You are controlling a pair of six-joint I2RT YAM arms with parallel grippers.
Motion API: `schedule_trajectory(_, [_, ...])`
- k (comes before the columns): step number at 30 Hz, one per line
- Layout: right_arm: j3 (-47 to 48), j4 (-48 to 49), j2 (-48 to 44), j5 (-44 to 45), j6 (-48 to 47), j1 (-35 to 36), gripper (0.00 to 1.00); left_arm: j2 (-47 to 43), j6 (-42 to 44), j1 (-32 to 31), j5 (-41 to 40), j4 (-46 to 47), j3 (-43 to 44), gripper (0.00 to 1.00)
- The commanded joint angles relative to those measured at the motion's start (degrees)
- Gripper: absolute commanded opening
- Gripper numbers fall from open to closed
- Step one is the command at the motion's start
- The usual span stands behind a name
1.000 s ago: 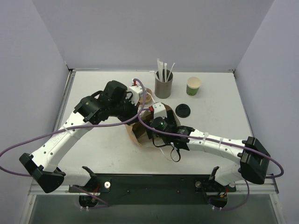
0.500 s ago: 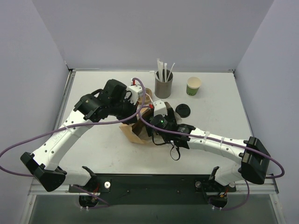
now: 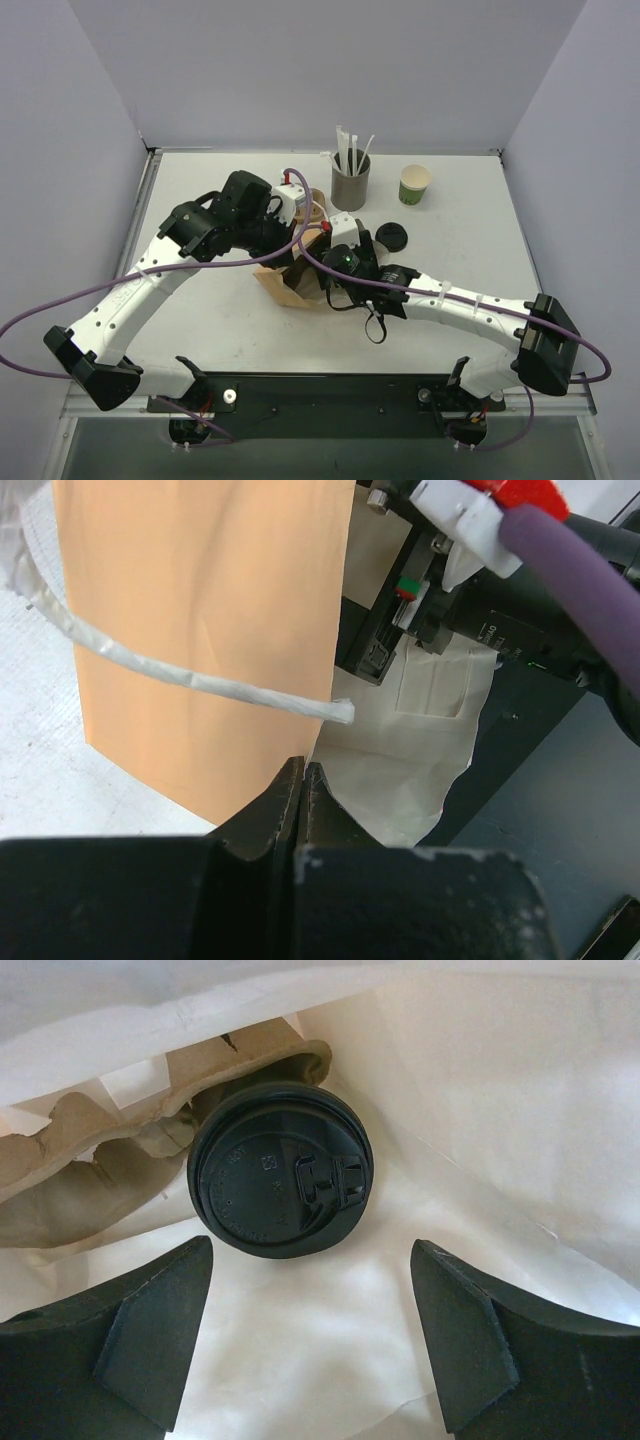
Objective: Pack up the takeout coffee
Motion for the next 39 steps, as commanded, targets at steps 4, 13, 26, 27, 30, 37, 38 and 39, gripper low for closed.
schedule_trajectory(4, [5.35, -3.61, 0.71, 1.33, 0.62, -0.11, 0.7, 0.17, -0.66, 1.09, -1.25, -3.22, 0.39, 0.0])
schedule_trajectory(13, [8.16, -4.4, 1.15, 0.45, -0.17, -0.2, 0.66, 1.14, -1.8, 3.82, -3.28, -3.39, 1.45, 0.0])
schedule_trajectory(26, [15.81, -8.0, 2.65, -2.88, -0.44, -0.12, 0.67, 1.49, -4.35, 8.12, -6.44, -2.43, 2.15, 0.03])
schedule_trajectory(27, [16.34, -8.26, 2.65, -3.15, -0.44, -0.12, 0.67, 1.4, -4.96, 8.65, -6.44, -2.25, 2.24, 0.05])
schedule_trajectory(30, [20.2, -10.54, 3.7, -4.03, -0.35, -0.12, 0.67, 1.05, -5.93, 10.15, -6.18, -1.81, 1.89, 0.08])
schedule_trajectory(37, [26.61, -13.53, 4.14, -6.49, 0.7, -0.2, 0.68, -0.53, -7.42, 13.4, -6.26, 0.03, -1.54, 0.1])
schedule_trajectory(38, [28.1, -14.41, 4.23, -6.58, 0.71, -0.2, 0.68, -1.05, -7.6, 13.66, -6.26, 0.21, -1.89, 0.11])
schedule_trajectory(39, [28.9, -14.68, 4.23, -6.66, 0.71, -0.12, 0.68, -1.23, -7.86, 14.36, -6.26, 0.65, -2.5, 0.11])
